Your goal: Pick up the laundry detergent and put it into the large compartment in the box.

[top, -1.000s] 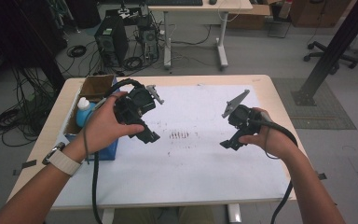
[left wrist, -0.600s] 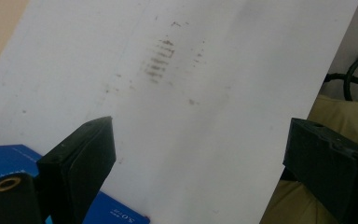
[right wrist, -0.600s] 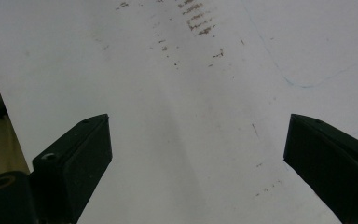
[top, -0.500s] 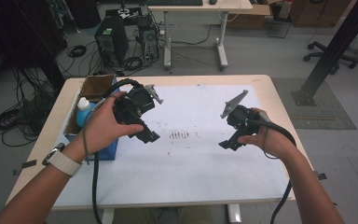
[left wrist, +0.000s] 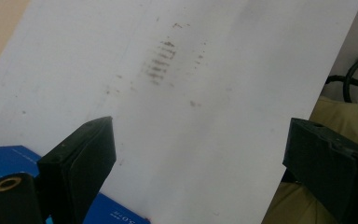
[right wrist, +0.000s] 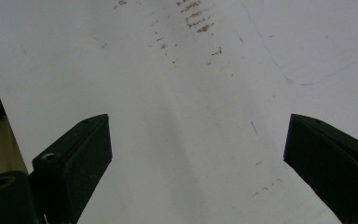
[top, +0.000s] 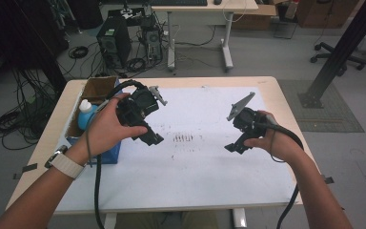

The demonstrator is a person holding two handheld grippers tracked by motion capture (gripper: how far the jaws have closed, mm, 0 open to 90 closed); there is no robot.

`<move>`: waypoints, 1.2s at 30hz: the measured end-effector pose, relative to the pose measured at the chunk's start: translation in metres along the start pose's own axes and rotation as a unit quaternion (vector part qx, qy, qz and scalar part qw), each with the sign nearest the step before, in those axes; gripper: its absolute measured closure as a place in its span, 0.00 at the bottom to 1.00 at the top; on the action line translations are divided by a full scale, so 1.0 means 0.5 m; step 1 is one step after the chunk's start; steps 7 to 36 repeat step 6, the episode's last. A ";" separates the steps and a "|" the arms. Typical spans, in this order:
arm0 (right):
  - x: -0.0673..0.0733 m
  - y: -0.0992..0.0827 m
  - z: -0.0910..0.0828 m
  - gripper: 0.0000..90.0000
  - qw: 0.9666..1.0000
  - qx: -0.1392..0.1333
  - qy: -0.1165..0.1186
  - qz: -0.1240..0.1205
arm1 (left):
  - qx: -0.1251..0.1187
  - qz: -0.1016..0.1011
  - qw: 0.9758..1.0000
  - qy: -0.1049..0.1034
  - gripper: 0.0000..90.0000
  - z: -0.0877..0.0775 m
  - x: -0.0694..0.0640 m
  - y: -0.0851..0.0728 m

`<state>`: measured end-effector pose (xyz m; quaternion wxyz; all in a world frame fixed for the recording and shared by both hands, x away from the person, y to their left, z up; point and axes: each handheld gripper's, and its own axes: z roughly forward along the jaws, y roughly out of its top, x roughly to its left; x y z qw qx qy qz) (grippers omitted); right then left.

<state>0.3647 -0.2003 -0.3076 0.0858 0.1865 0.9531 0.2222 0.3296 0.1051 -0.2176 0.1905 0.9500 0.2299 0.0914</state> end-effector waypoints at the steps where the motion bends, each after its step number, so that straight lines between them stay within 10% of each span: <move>1: 0.000 0.000 -0.001 0.09 1.000 0.000 -0.001 0.000 | 0.000 0.000 1.000 0.000 0.10 0.000 0.000 0.000; 36: 0.001 -0.001 -0.002 0.09 1.000 -0.001 -0.001 0.001 | 0.000 -0.001 1.000 0.000 0.10 0.000 0.000 0.000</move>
